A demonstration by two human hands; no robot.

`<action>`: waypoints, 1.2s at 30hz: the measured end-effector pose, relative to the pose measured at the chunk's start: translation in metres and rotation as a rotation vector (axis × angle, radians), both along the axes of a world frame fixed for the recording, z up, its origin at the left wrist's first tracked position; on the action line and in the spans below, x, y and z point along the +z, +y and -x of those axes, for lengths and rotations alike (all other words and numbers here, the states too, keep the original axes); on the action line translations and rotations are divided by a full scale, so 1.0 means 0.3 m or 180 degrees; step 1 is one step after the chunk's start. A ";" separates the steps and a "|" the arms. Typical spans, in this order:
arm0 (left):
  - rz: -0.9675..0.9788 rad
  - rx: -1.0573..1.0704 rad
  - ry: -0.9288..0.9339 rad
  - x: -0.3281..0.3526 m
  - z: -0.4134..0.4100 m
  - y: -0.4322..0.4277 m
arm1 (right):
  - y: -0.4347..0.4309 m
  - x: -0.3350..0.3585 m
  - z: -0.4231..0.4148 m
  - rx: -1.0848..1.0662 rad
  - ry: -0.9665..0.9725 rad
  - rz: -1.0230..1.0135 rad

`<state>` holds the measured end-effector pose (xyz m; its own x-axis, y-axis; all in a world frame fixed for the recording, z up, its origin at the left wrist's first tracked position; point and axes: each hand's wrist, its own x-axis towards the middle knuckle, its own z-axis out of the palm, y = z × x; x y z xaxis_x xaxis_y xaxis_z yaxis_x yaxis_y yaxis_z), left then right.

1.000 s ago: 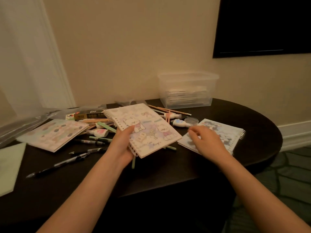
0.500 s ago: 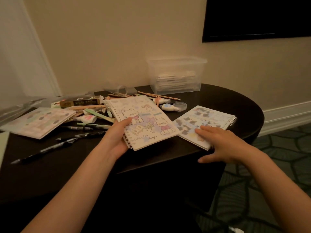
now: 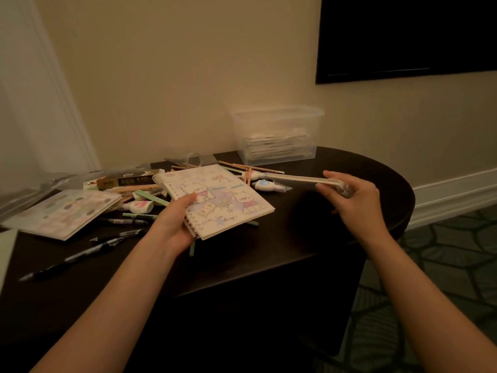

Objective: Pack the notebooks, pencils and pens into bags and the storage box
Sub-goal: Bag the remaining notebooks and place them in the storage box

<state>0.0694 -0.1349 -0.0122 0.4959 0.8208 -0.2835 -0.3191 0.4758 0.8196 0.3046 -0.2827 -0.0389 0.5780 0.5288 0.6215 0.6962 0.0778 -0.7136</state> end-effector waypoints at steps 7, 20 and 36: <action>-0.0104 0.0008 -0.0042 0.055 0.012 0.038 | 0.110 0.033 0.042 -0.0397 -0.0354 -0.0691; -0.0798 0.0093 0.0322 0.119 0.121 0.210 | 0.382 0.204 0.160 0.0102 -0.2044 -0.0702; -0.0934 0.0196 0.0214 0.035 0.274 0.410 | 0.729 0.465 0.507 0.1409 -0.3324 0.1171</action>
<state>-0.0129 -0.0120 -0.0016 0.4308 0.9004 -0.0602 -0.2804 0.1970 0.9395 0.1525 -0.0641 0.1005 -0.3948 0.7998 0.4522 0.9177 0.3669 0.1522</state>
